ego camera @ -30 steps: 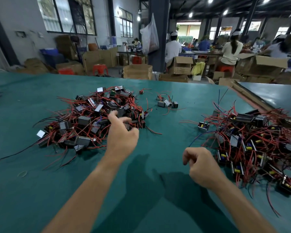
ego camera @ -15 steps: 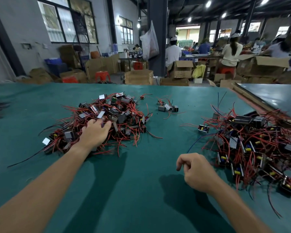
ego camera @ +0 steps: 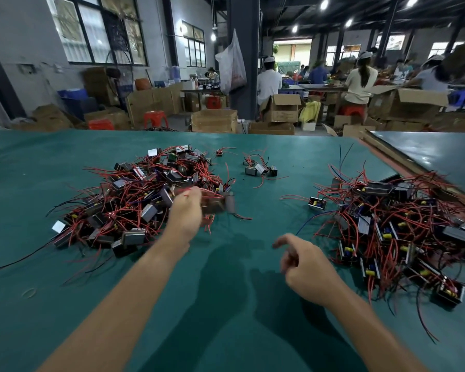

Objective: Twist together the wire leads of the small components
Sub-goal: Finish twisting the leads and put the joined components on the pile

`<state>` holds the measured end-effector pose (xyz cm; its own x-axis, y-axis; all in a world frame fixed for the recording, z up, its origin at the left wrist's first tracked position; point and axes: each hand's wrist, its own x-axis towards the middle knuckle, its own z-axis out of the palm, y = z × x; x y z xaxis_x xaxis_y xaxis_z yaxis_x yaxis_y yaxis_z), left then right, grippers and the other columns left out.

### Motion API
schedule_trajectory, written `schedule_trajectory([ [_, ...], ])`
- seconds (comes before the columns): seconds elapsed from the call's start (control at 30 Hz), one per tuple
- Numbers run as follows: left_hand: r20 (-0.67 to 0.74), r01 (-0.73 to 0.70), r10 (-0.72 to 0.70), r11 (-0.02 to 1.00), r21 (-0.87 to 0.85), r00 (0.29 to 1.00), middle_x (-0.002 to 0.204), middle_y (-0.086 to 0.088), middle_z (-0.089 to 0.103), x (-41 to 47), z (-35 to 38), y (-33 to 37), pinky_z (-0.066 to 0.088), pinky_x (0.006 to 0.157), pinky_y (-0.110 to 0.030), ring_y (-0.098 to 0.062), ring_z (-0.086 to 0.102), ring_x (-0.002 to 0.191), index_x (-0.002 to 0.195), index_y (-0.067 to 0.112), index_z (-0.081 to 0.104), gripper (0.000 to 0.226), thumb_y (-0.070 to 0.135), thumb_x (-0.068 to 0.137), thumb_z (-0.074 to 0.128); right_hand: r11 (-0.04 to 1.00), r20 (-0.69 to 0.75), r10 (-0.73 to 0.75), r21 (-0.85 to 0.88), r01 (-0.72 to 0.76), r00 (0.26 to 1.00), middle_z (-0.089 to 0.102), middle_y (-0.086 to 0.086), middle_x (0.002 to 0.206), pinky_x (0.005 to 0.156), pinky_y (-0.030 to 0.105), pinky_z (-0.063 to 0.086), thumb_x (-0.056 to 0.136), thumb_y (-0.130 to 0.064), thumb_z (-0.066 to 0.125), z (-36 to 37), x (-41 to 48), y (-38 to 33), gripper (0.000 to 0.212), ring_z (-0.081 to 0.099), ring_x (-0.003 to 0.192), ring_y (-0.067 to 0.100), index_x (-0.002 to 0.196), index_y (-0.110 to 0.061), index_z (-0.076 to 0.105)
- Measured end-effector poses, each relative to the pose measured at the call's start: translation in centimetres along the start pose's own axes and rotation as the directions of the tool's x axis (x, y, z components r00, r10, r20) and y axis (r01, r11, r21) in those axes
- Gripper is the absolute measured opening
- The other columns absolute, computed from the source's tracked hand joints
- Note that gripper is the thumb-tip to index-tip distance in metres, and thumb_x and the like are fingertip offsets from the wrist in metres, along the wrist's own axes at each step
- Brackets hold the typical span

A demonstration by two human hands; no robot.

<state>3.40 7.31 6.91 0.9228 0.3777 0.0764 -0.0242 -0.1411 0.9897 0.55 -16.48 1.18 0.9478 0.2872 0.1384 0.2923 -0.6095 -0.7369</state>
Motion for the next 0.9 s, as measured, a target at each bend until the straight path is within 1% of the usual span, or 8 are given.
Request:
schedule_trajectory([
  [0.1, 0.109, -0.032, 0.034, 0.999, -0.016, 0.993, 0.094, -0.01, 0.07, -3.1, 3.3, 0.5, 0.054, 0.052, -0.028, -0.015, 0.063, 0.065, 0.086, 0.012, 0.063, 0.039, 0.023, 0.106, 0.032, 0.994, -0.065, 0.022, 0.105, -0.015, 0.998, 0.06, -0.014, 0.099, 0.07, 0.03, 0.048, 0.08, -0.017, 0.061, 0.2, 0.0, 0.1, 0.066, 0.056, 0.063, 0.008, 0.135, -0.04, 0.031],
  [0.2, 0.282, -0.007, 0.001, 1.0, 0.022, 0.959, 0.099, -0.014, 0.07, -5.2, 5.2, -0.6, 0.048, 0.05, -0.026, -0.019, 0.058, 0.059, 0.096, 0.0, 0.064, 0.04, 0.02, 0.106, 0.03, 0.999, -0.096, 0.01, 0.045, -0.006, 0.995, 0.052, -0.018, 0.115, 0.081, 0.031, 0.047, 0.082, -0.029, 0.065, 0.0, 0.2, 0.4, 0.075, 0.058, 0.075, 0.009, 0.142, -0.044, 0.023],
  [0.33, 0.32, 0.006, -0.015, 1.0, 0.03, 0.947, 0.097, -0.013, 0.068, -6.1, 5.2, -2.7, 0.051, 0.057, -0.028, -0.02, 0.062, 0.068, 0.095, 0.007, 0.061, 0.025, 0.016, 0.104, 0.039, 0.993, -0.05, -0.079, -0.088, 0.074, 0.996, 0.062, -0.027, 0.087, 0.066, 0.013, 0.044, 0.08, -0.026, 0.068, -0.2, 0.1, 0.4, 0.034, 0.058, 0.065, 0.002, 0.108, -0.042, 0.058],
  [0.43, 0.322, -0.02, 0.021, 1.0, -0.007, 0.946, 0.099, -0.009, 0.067, -5.6, 4.1, -3.7, 0.05, 0.052, -0.019, -0.01, 0.061, 0.061, 0.109, 0.018, 0.056, 0.015, 0.015, 0.095, 0.06, 0.992, -0.062, -0.091, -0.092, 0.085, 0.994, 0.064, -0.02, 0.073, 0.064, 0.018, 0.047, 0.079, -0.032, 0.073, -0.3, 0.2, 0.5, 0.019, 0.056, 0.06, 0.004, 0.094, -0.034, 0.063],
  [0.57, 0.477, -0.203, 0.133, 0.974, 0.097, 0.868, 0.102, -0.002, 0.071, -5.2, 3.5, -5.2, 0.055, 0.074, -0.03, -0.015, 0.063, 0.071, 0.13, 0.039, 0.045, 0.078, 0.02, 0.065, 0.084, 0.998, -0.126, -0.059, -0.014, 0.058, 0.99, 0.066, -0.016, 0.071, 0.067, 0.026, 0.051, 0.077, -0.031, 0.077, -0.3, 0.4, 0.8, 0.02, 0.058, 0.058, 0.005, 0.091, -0.031, 0.062],
  [0.67, 0.404, -0.312, 0.238, 0.941, 0.129, 0.883, 0.087, 0.005, 0.072, -5.2, 3.8, -5.6, 0.055, 0.078, -0.034, -0.017, 0.067, 0.077, 0.121, 0.041, 0.052, 0.073, 0.017, 0.062, 0.087, 0.99, -0.214, 0.004, 0.14, 0.027, 0.977, 0.068, -0.007, 0.074, 0.068, 0.036, 0.055, 0.079, -0.02, 0.077, -0.7, 0.6, 0.9, 0.025, 0.06, 0.059, 0.012, 0.089, -0.031, 0.057],
  [0.77, 0.241, -0.43, 0.367, 0.846, 0.315, 0.898, 0.082, 0.013, 0.065, -4.6, 3.4, -5.7, 0.052, 0.076, -0.035, -0.014, 0.063, 0.084, 0.11, 0.042, 0.051, 0.065, 0.014, 0.062, 0.086, 0.922, -0.322, 0.09, 0.384, 0.043, 0.943, 0.066, 0.004, 0.083, 0.071, 0.054, 0.057, 0.08, -0.009, 0.076, -1.8, 0.8, 0.5, 0.042, 0.066, 0.074, 0.036, 0.1, -0.034, 0.05],
  [0.9, 0.322, -0.549, 0.445, 0.665, 0.507, 0.836, 0.089, 0.016, 0.056, -4.6, 2.7, -5.8, 0.043, 0.078, -0.031, -0.012, 0.051, 0.093, 0.117, 0.033, 0.051, 0.061, 0.007, 0.067, 0.074, 0.942, -0.349, 0.045, 0.327, 0.077, 0.936, 0.058, -0.002, 0.082, 0.071, 0.048, 0.058, 0.075, -0.004, 0.076, -2.0, 0.8, 0.4, 0.043, 0.065, 0.074, 0.035, 0.098, -0.034, 0.054],
])
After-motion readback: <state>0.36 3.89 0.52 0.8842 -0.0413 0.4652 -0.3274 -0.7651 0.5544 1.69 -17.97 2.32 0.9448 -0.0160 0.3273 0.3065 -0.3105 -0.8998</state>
